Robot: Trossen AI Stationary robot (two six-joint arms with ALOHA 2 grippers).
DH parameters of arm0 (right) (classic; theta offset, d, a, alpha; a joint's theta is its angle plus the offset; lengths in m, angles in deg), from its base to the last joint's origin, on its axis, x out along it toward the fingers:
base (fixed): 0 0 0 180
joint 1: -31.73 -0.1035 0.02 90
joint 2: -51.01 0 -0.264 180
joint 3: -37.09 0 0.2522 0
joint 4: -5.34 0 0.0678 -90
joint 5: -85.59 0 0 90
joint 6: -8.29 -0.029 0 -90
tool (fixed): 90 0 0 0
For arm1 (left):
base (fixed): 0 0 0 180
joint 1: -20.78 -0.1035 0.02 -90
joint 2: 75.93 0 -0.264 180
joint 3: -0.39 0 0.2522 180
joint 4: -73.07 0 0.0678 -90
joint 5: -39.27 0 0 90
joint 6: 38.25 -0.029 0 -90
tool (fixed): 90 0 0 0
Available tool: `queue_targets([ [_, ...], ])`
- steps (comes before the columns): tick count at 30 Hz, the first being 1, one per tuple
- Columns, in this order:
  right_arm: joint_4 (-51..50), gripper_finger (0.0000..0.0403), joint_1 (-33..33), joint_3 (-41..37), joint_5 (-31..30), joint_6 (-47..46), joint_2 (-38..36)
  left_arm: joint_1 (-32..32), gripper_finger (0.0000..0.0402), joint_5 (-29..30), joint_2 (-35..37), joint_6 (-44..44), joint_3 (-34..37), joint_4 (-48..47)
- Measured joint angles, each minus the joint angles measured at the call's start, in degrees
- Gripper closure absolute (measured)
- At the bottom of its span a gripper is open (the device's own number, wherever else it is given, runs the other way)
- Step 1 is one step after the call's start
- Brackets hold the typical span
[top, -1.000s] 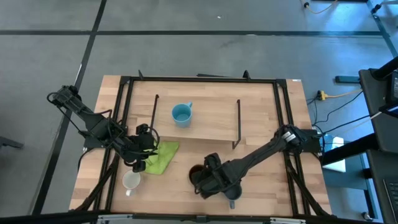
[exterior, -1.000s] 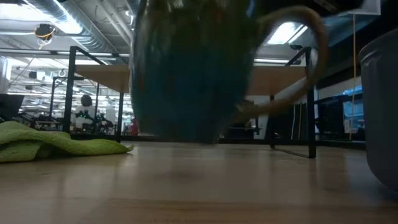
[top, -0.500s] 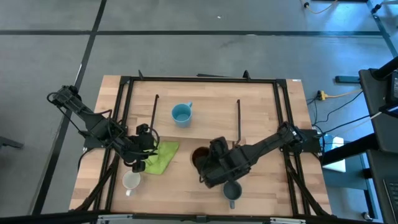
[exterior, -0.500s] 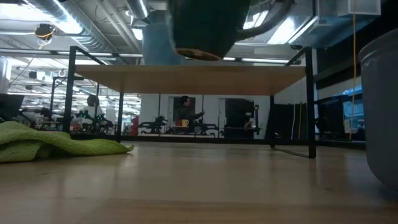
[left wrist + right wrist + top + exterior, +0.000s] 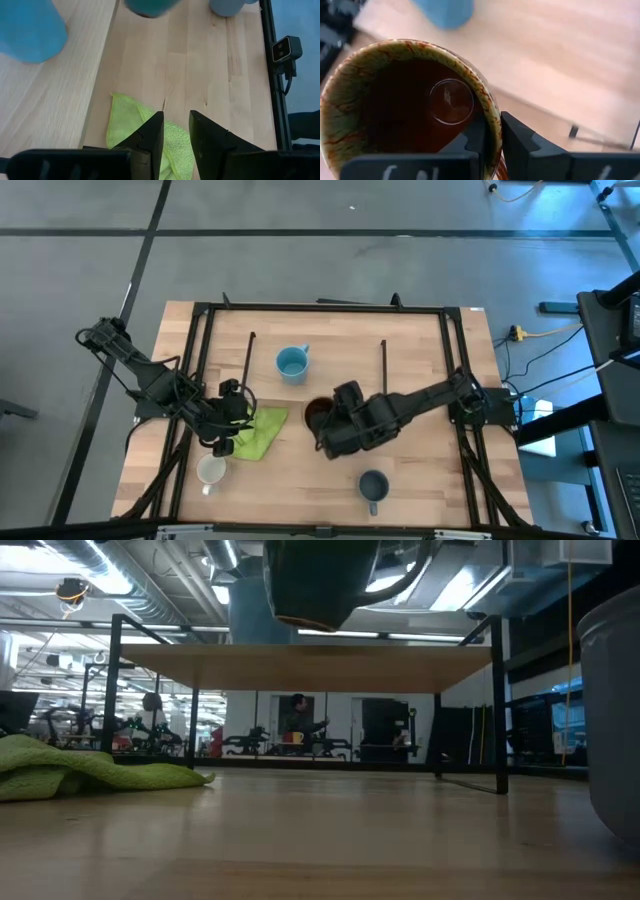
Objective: Stack small to large cups/mugs on shelf
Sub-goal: Put the green mug on the shelf
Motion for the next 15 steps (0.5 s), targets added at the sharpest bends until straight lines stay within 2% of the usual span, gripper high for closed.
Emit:
queue_targets([
  [15, -0.01, 0.0355, 4.35, -0.07, -0.80, 3.06, -1.76, 0.02, 0.0315, -0.77, 0.00, 0.00, 0.00, 0.00],
])
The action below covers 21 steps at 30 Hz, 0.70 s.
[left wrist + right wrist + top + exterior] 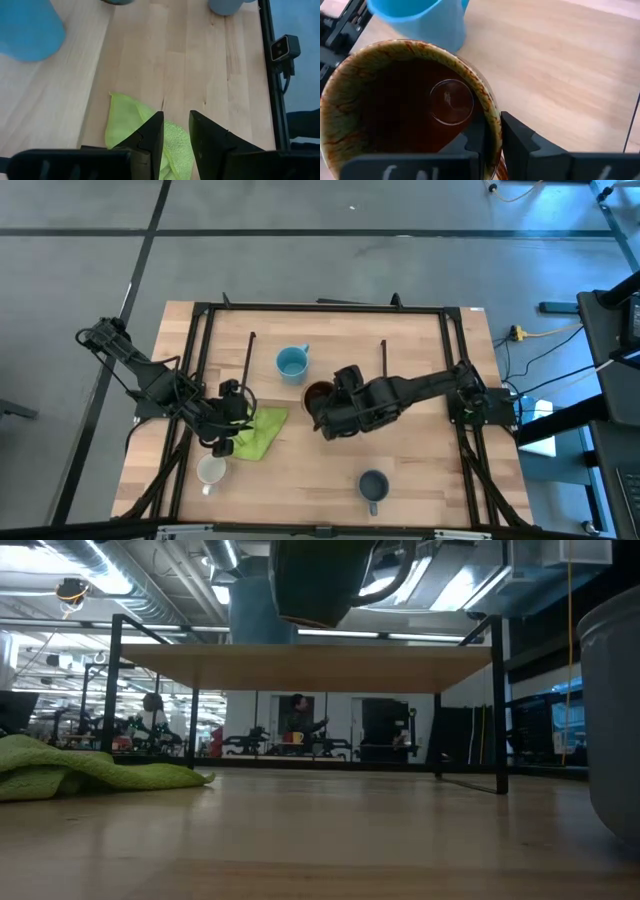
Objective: Stack small to large cups/mugs on shelf
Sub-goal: Put the green mug on the shelf
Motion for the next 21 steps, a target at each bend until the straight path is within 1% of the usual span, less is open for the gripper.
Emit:
queue_targets([
  [8, -0.03, 0.0358, 2.14, -0.02, 1.48, 1.48, 0.00, 0.00, 0.0315, -0.79, 0.47, -1.60, 0.02, 0.51],
  [21, 0.02, 0.0358, 2.27, -0.02, 3.72, 0.80, 0.00, 0.00, 0.0315, -0.46, 2.79, -5.11, 0.02, -0.64],
])
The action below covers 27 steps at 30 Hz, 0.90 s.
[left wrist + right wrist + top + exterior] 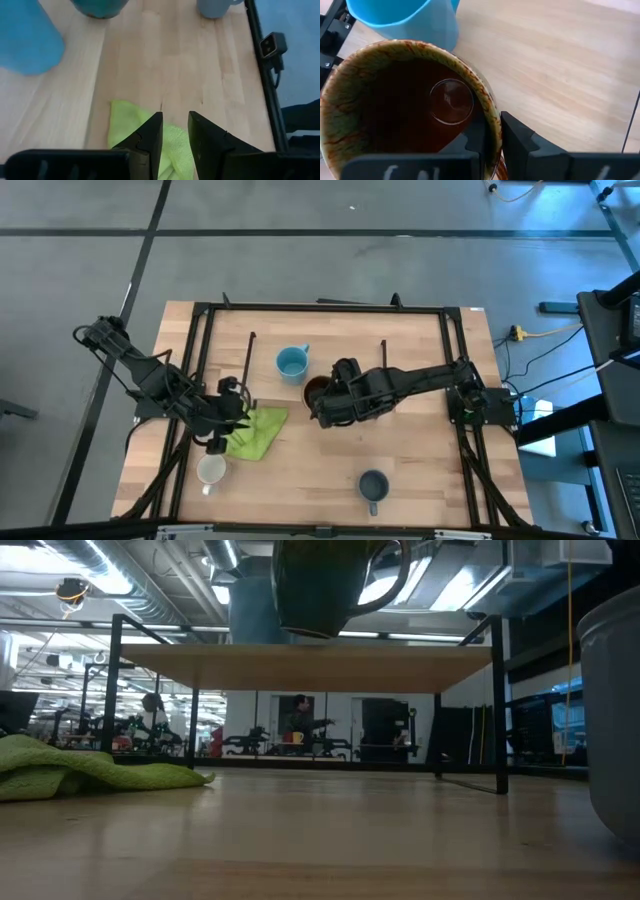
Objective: Stack small to large cups/mugs on shelf
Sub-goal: Put the green mug on the shelf
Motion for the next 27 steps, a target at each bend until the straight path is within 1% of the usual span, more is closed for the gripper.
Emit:
queue_targets([
  [5, -0.03, 0.0358, -0.90, 0.00, 1.61, -1.21, 0.00, 0.00, 0.0315, -0.01, 0.14, 0.16, 0.00, -2.22],
  [12, 0.04, 0.0358, -1.96, -0.11, 6.30, 0.43, -0.73, 0.00, 0.0315, -0.34, 0.14, 0.18, 0.00, -2.20],
  [15, -0.02, 0.0358, -1.85, -0.11, 5.97, 1.65, -2.55, 0.00, 0.0315, -0.66, 0.14, 0.08, 0.00, -2.29],
  [19, -0.01, 0.0359, -1.42, -0.13, 3.22, 2.02, -5.53, 0.00, 0.0315, -0.81, 0.14, 0.07, 0.00, -2.31],
  [22, 0.05, 0.0359, -0.85, -1.99, 2.50, 2.01, -7.65, 0.00, 0.0315, -0.84, 0.14, 0.26, 0.00, -2.31],
  [27, -0.02, 0.0359, -0.08, -8.00, 5.19, 1.79, -10.41, 0.17, 0.0315, -1.57, 0.14, 1.03, 0.00, -2.31],
])
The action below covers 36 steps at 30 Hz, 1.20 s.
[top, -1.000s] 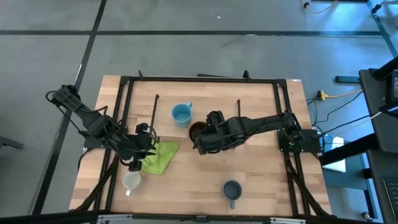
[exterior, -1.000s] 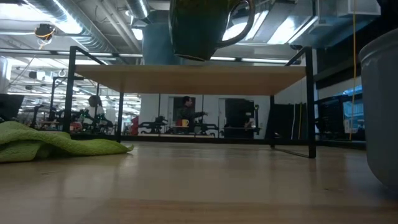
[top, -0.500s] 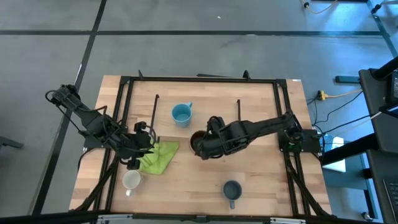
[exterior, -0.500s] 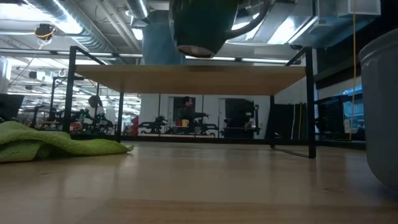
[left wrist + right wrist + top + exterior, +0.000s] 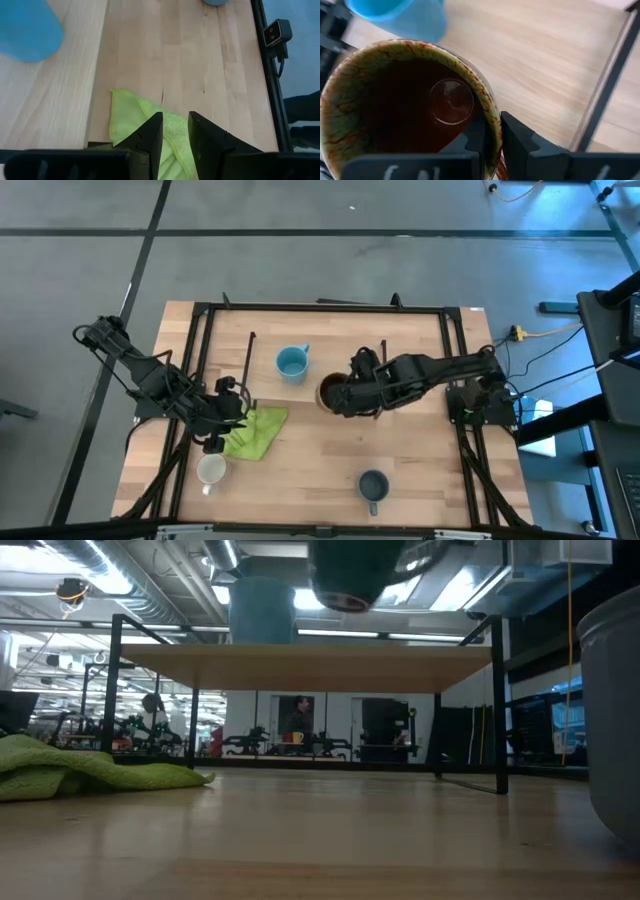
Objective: Stack small to large cups/mugs on shelf
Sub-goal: Put the green mug on the shelf
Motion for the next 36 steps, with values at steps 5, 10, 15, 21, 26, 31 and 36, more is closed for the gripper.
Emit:
queue_targets([
  [5, -0.11, 0.0359, 0.48, -4.76, 1.37, -0.04, -2.10, 0.75, 0.0315, -0.05, 0.00, 0.72, 0.00, 0.01],
  [10, 0.02, 0.0359, 1.62, -7.91, 0.43, -0.03, -4.67, 0.84, 0.0315, -0.05, 0.00, 0.75, 0.00, 0.02],
  [15, 0.11, 0.0359, 2.83, -9.98, -0.68, 0.37, -6.50, 0.84, 0.0315, -0.02, 0.00, 0.77, 0.00, 0.35],
  [21, 0.08, 0.0359, 4.99, -12.75, -0.15, 1.86, -8.00, 0.84, 0.0315, -0.02, 0.00, 1.16, 0.00, 0.47],
  [26, 0.00, 0.0359, 6.61, -14.22, 1.17, 3.07, -8.30, 0.84, 0.0315, 0.00, -0.02, 1.22, 0.00, 1.53],
  [31, 0.06, 0.0359, 7.83, -14.27, 1.50, 4.50, -8.32, 0.84, 0.0315, 0.37, -0.02, 1.22, 0.00, 1.95],
  [36, 0.03, 0.0359, 8.18, -14.27, 2.05, 4.71, -8.64, 0.84, 0.0315, 0.62, -0.02, 1.22, 0.00, 1.95],
])
